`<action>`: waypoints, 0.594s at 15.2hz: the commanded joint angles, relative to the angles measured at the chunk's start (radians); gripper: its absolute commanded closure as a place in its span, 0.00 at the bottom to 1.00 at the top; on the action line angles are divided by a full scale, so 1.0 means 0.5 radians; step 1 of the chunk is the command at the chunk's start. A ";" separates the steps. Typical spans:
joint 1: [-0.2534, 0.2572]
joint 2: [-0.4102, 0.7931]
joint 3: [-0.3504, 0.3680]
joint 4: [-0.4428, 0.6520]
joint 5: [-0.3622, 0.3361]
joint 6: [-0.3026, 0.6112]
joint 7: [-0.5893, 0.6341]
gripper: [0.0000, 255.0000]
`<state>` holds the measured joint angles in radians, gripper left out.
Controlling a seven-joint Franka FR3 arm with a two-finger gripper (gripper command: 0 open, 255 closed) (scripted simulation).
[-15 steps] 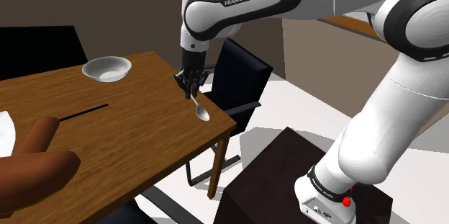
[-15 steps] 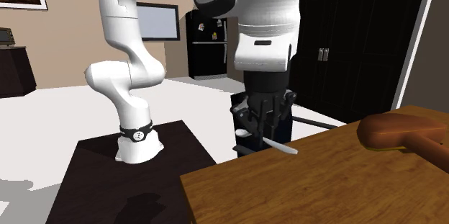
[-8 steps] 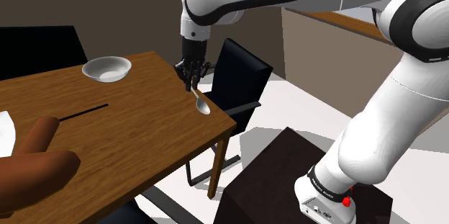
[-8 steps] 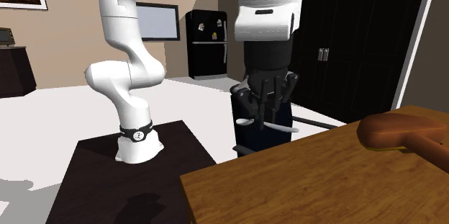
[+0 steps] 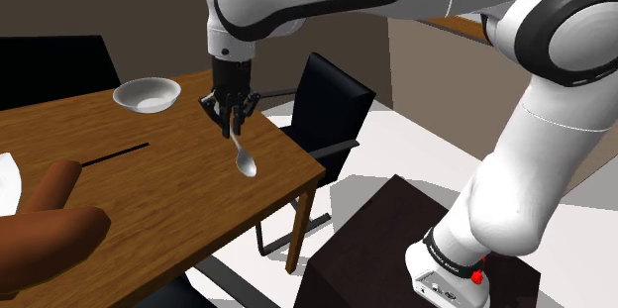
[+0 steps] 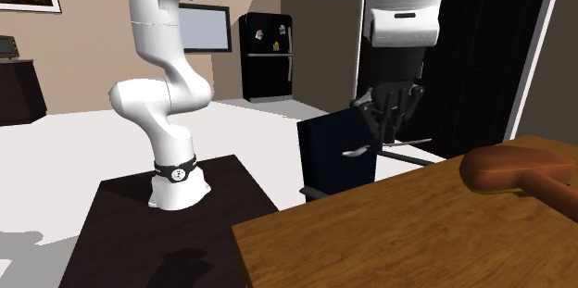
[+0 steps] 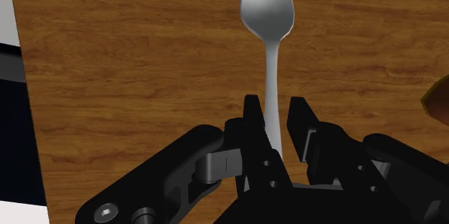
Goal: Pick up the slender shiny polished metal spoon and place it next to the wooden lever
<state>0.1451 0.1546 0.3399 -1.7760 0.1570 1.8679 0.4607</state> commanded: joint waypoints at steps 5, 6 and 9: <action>0.189 0.260 0.090 0.315 -0.103 -0.020 0.299 1.00; 0.225 0.311 0.100 0.381 -0.125 -0.030 0.348 1.00; 0.266 0.376 0.107 0.413 -0.150 0.006 0.392 1.00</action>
<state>0.2742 0.3356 0.3928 -1.5714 0.0848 1.8653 0.6519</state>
